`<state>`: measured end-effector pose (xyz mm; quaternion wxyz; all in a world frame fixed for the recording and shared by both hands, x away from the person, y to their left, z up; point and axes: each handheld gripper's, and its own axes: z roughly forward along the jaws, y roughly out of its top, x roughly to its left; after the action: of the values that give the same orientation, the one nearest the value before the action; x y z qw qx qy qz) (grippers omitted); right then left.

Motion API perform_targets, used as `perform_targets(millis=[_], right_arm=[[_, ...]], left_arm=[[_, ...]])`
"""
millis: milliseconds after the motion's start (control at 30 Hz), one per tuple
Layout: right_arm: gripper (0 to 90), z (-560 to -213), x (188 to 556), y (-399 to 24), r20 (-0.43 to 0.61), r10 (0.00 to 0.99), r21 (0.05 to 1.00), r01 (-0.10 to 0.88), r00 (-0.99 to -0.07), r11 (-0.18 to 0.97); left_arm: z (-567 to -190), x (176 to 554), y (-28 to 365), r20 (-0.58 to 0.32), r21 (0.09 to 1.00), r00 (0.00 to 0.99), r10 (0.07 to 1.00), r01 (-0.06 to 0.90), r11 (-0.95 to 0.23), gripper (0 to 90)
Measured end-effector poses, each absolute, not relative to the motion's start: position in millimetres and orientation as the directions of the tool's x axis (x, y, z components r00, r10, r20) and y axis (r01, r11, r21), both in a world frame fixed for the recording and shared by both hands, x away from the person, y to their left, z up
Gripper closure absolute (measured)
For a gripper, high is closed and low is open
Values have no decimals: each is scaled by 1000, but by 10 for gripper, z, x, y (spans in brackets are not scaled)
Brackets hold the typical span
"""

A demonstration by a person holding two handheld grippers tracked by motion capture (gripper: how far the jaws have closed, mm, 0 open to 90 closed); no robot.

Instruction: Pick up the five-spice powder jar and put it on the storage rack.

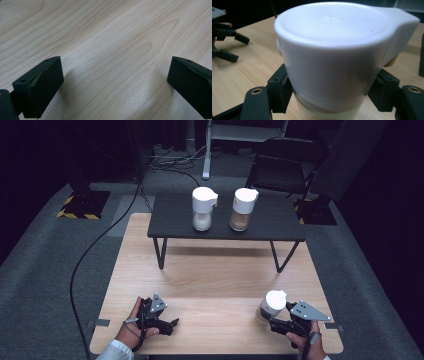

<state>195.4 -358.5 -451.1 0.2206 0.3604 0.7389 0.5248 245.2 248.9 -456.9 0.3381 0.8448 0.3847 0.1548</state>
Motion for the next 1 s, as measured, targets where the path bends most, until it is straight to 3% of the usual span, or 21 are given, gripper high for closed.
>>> perform_targets(millis=[1000], right_arm=[[298,-3907,2129,-3491,-6,825,949,258,-565,183]], left_arm=[[-4569,2453,2489,1,691,656,755,545,-475,4]])
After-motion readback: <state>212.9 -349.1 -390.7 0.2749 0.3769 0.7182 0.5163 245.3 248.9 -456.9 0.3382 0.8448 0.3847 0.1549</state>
